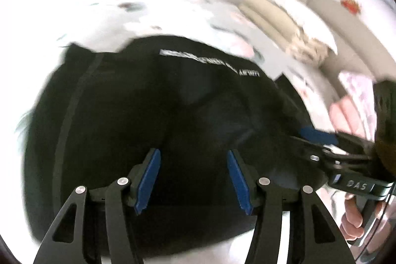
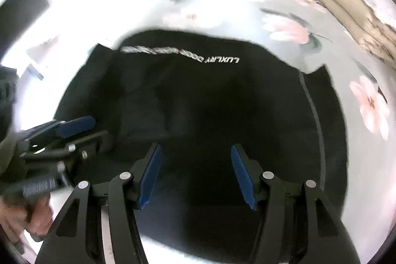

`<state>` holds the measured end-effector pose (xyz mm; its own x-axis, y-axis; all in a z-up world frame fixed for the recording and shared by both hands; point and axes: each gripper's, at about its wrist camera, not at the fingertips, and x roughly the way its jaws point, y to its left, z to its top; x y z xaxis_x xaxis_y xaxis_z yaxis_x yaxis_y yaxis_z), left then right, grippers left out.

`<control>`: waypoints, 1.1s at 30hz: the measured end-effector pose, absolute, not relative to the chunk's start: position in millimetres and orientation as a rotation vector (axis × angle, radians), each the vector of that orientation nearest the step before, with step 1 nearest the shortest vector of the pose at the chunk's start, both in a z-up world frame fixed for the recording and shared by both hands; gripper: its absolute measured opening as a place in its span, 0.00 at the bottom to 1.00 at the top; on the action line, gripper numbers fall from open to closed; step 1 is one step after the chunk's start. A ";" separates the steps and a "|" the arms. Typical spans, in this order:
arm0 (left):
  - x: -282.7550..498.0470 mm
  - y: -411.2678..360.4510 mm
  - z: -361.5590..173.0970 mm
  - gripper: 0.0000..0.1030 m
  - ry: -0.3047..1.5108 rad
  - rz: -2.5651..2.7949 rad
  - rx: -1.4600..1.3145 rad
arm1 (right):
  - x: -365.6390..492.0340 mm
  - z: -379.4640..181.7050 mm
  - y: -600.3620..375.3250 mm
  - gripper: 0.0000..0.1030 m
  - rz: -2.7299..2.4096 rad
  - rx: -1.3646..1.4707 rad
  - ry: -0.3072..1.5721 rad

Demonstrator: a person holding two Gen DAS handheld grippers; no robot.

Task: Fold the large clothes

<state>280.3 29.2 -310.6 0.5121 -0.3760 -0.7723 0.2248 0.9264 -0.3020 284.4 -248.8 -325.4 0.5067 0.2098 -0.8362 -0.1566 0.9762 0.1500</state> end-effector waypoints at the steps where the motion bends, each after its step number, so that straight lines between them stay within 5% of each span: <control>1: 273.5 37.6 -309.7 0.57 0.967 -0.330 -0.186 | 272.0 -323.9 -253.6 0.59 0.204 0.056 1.018; 8: 275.4 67.1 -376.7 0.56 1.146 -0.220 -0.284 | 266.4 -409.2 -264.7 0.59 0.144 0.085 1.257; 15: 270.2 80.4 -345.1 0.56 1.136 -0.282 -0.262 | 264.1 -379.6 -288.7 0.59 0.183 0.165 1.255; 17: 269.0 100.2 -326.4 0.59 1.101 -0.272 -0.266 | 259.8 -359.5 -317.1 0.63 0.148 0.203 1.212; 20: 273.8 131.0 -306.3 0.73 1.057 -0.208 -0.262 | 263.5 -343.9 -359.1 0.83 0.077 0.247 1.160; 33: 342.8 211.1 -357.4 0.73 1.193 -0.232 -0.507 | 309.7 -386.1 -449.9 0.84 0.076 0.465 1.197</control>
